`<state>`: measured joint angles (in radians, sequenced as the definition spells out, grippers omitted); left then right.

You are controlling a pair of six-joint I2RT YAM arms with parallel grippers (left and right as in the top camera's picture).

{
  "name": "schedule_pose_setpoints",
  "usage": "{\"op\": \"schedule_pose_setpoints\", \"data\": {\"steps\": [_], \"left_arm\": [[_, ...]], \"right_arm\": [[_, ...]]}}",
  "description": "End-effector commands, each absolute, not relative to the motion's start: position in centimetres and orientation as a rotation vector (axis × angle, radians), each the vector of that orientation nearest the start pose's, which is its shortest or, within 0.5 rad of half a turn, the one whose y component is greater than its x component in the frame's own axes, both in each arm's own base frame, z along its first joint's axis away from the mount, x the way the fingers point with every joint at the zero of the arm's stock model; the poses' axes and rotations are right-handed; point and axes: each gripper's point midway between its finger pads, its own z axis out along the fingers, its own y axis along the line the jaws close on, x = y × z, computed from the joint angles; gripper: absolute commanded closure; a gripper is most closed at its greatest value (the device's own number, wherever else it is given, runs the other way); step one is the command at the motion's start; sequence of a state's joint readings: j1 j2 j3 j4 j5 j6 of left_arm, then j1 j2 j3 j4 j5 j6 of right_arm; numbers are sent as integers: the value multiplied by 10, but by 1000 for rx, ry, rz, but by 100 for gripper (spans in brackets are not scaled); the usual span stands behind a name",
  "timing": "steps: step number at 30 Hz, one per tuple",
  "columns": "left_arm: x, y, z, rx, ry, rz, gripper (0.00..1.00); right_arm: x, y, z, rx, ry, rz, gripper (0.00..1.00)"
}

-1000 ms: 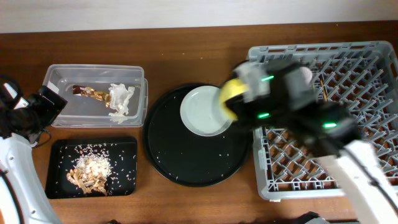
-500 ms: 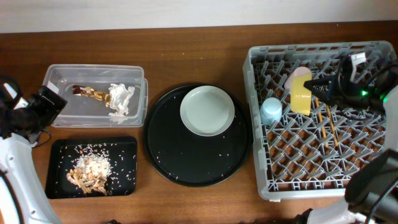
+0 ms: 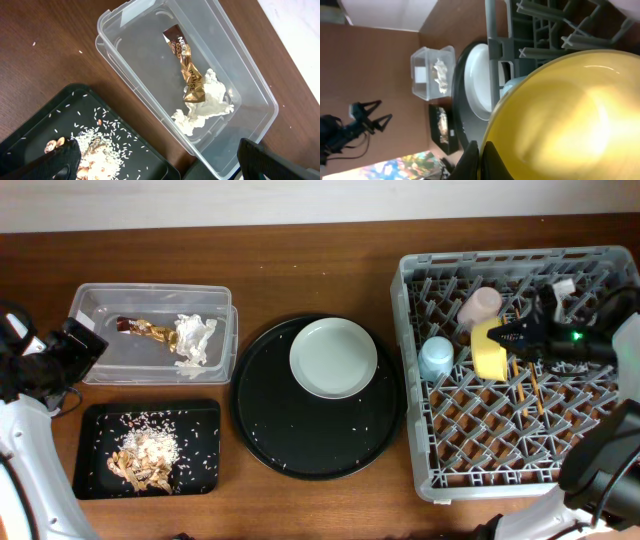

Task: Sort waste into correct bins and load items into the dishwasher rack
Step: 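Carry the yellow bowl into the rack and release it, then move the right gripper back toward the white plate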

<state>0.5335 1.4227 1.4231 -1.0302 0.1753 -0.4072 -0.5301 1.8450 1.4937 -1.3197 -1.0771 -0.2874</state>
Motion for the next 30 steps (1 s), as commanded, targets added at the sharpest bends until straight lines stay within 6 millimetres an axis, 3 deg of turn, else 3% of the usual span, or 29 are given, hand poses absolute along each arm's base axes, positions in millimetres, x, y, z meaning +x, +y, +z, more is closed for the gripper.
{"op": "schedule_pose_setpoints", "data": {"steps": [1, 4, 11, 13, 16, 21, 25, 27, 30], "left_arm": [[315, 153, 232, -1091, 2324, -170, 1], [315, 153, 232, -1091, 2324, -170, 1], [315, 153, 232, -1092, 2324, -170, 1], [315, 153, 232, -1091, 2324, -170, 1], [315, 153, 232, -1091, 2324, -170, 0], [315, 153, 232, -1092, 2324, -170, 1], [315, 153, 232, -1092, 2324, -170, 1], [315, 153, 232, -1092, 2324, -170, 1], [315, 153, 232, -1091, 2324, -170, 1]], "right_arm": [[363, -35, 208, 441, 2231, 1577, 96], [361, -33, 208, 449, 2230, 1592, 96], [351, -34, 180, 462, 2229, 1593, 96], [346, -50, 173, 521, 2255, 1539, 96], [328, -85, 146, 640, 2386, 1357, 96], [312, -123, 143, 820, 2337, 1307, 95], [301, -147, 132, 959, 2358, 1218, 86], [301, -162, 134, 1039, 2330, 1187, 78], [309, -172, 158, 1042, 2338, 1133, 73]]}}
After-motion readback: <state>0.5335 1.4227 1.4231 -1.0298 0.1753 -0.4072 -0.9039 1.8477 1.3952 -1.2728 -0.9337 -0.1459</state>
